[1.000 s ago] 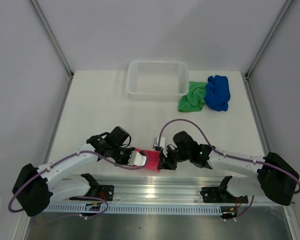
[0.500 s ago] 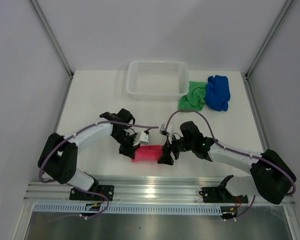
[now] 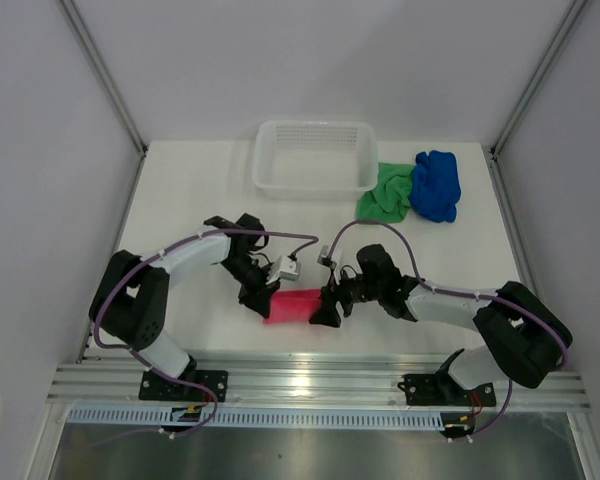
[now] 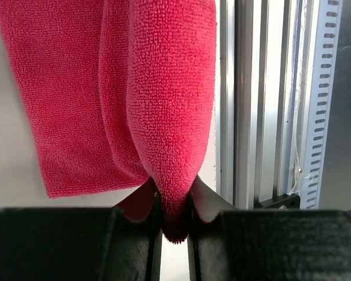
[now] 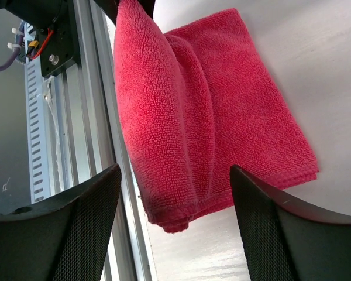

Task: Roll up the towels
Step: Roll the towel

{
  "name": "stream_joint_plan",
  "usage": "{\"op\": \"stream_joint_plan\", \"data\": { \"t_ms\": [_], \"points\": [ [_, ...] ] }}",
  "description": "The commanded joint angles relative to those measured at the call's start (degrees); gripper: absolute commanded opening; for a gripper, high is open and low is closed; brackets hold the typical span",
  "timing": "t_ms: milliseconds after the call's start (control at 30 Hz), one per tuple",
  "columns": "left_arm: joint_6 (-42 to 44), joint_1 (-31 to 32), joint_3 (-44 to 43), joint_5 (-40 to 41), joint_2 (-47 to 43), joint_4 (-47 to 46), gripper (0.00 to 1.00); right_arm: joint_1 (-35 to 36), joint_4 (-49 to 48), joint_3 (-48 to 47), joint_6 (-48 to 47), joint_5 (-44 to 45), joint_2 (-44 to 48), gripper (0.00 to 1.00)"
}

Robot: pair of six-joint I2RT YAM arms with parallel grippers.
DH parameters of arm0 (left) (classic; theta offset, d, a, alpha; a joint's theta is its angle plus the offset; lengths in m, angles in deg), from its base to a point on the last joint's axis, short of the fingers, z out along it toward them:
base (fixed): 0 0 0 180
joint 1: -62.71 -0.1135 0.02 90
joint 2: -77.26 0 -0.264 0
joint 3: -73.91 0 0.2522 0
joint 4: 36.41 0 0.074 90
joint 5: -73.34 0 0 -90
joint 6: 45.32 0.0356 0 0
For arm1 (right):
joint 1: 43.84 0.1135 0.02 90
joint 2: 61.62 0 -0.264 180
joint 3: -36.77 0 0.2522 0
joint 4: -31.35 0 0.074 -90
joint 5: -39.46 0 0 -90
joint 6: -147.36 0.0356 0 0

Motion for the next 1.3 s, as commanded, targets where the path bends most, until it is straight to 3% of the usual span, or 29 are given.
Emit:
{"op": "stream_joint_plan", "data": {
  "t_ms": [0, 67, 100, 200, 267, 333, 433, 667, 800, 833, 867, 1067, 1267],
  "points": [
    [1.97, -0.96, -2.34, -4.43, 0.14, 1.55, 0.10, 0.24, -7.82, 1.73, 2.73, -0.13, -0.73, 0.72],
    [2.05, -1.22, -2.43, -4.87, 0.23, 1.99, 0.10, 0.41, -9.23, 2.17, 3.27, -0.57, -0.64, 0.64],
    [1.97, -1.40, -2.25, -5.14, 0.06, 2.17, 0.10, 0.59, -9.15, 2.34, 3.88, -0.75, -0.55, 0.42],
    [1.53, -1.84, -1.38, -4.26, -0.81, 2.52, 0.10, 1.29, -8.45, 2.52, 5.20, -1.71, 0.41, 0.10],
    [1.18, -1.84, 0.21, -4.00, -1.70, 2.96, 0.11, 2.52, -7.23, 2.70, 6.35, -1.89, 1.99, 0.02],
    [0.74, -1.84, 1.52, -3.65, -3.27, 3.31, 0.13, 5.06, -5.99, 2.35, 8.36, -2.07, 2.61, 0.00],
    [-0.66, -1.84, 3.02, -3.03, -4.51, 3.49, 0.25, 5.87, -5.19, 2.43, 13.09, -1.72, 1.65, 0.00],
    [-10.16, -2.63, 0.31, -0.57, -3.02, -3.10, 0.47, 0.43, -9.14, 2.78, 21.02, -1.63, -4.94, 0.00],
    [-13.40, -2.89, -0.67, 0.92, -4.33, -5.38, 0.54, -0.55, -9.59, 2.70, 23.66, -1.28, -7.40, 0.00],
    [-14.28, -2.90, -0.67, 1.62, -4.77, -7.30, 0.66, -0.64, -10.11, 2.78, 24.19, -1.19, -7.58, 0.00],
    [-15.25, -3.07, -0.67, 2.93, -5.65, -8.28, 0.69, -0.90, -10.64, 3.05, 24.80, -1.10, -7.84, 0.00],
    [-21.31, -5.88, -0.32, 8.64, -10.48, -16.71, 0.71, -2.48, -12.05, 2.09, 29.55, -1.45, -11.18, 0.00],
    [-25.02, -5.19, 4.85, 13.93, -23.22, -28.39, 0.72, -5.21, -12.84, 1.56, 33.86, -1.98, -14.87, 0.00]
  ]
}}
